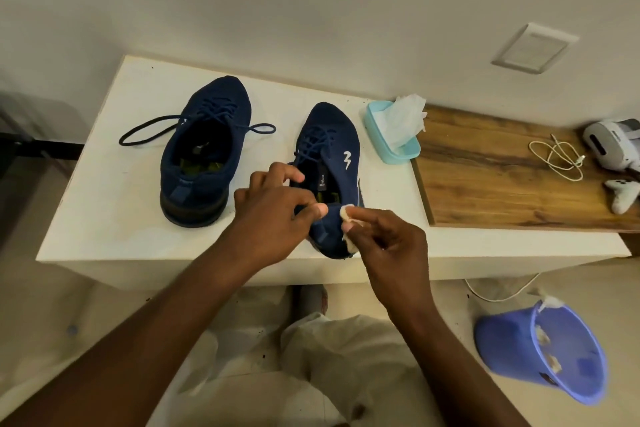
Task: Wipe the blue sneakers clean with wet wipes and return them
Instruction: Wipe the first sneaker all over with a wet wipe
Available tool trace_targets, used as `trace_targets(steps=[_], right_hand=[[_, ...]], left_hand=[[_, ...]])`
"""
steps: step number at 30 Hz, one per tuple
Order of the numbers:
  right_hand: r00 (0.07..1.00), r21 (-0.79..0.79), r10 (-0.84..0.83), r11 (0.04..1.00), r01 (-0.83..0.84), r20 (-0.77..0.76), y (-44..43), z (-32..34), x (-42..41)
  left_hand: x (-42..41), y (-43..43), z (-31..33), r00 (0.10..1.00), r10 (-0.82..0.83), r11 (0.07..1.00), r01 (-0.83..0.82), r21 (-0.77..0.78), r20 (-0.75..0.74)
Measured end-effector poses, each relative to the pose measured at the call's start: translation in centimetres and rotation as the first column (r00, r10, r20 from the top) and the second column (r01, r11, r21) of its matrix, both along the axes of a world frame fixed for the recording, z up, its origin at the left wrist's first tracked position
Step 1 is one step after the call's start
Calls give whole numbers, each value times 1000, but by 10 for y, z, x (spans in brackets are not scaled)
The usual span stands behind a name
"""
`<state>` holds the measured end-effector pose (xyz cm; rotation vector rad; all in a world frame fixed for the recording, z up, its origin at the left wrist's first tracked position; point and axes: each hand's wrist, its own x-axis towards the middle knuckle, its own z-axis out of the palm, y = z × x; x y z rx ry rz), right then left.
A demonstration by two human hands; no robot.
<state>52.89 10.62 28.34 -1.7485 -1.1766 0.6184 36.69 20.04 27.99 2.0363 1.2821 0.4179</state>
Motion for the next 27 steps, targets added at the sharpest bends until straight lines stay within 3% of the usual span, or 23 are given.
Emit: trace_targets(steps=[5, 9, 12, 14, 18, 23, 27], right_hand=[[997, 41, -19, 999, 16, 69, 7, -6, 0], [994, 57, -106, 993, 108, -28, 14, -10, 1], [986, 103, 0, 994, -17, 164, 6, -9, -10], [982, 134, 23, 990, -49, 187, 9, -9, -4], [980, 149, -143, 981, 122, 138, 25, -7, 12], [952, 147, 86, 980, -134, 295, 5, -8, -12], [968, 182, -67, 983, 23, 241, 25, -3, 6]], left_hand=[[5, -4, -3, 990, -136, 983, 139, 121, -33], [5, -1, 1, 978, -208, 978, 208, 26, -27], [3, 0, 1, 975, -224, 974, 224, 37, -3], [2, 1, 1, 971, -239, 971, 239, 5, 19], [5, 3, -2, 967, -253, 967, 253, 6, -13], [-1, 6, -8, 970, -240, 971, 240, 11, 25], [9, 7, -12, 972, -228, 973, 225, 47, 54]])
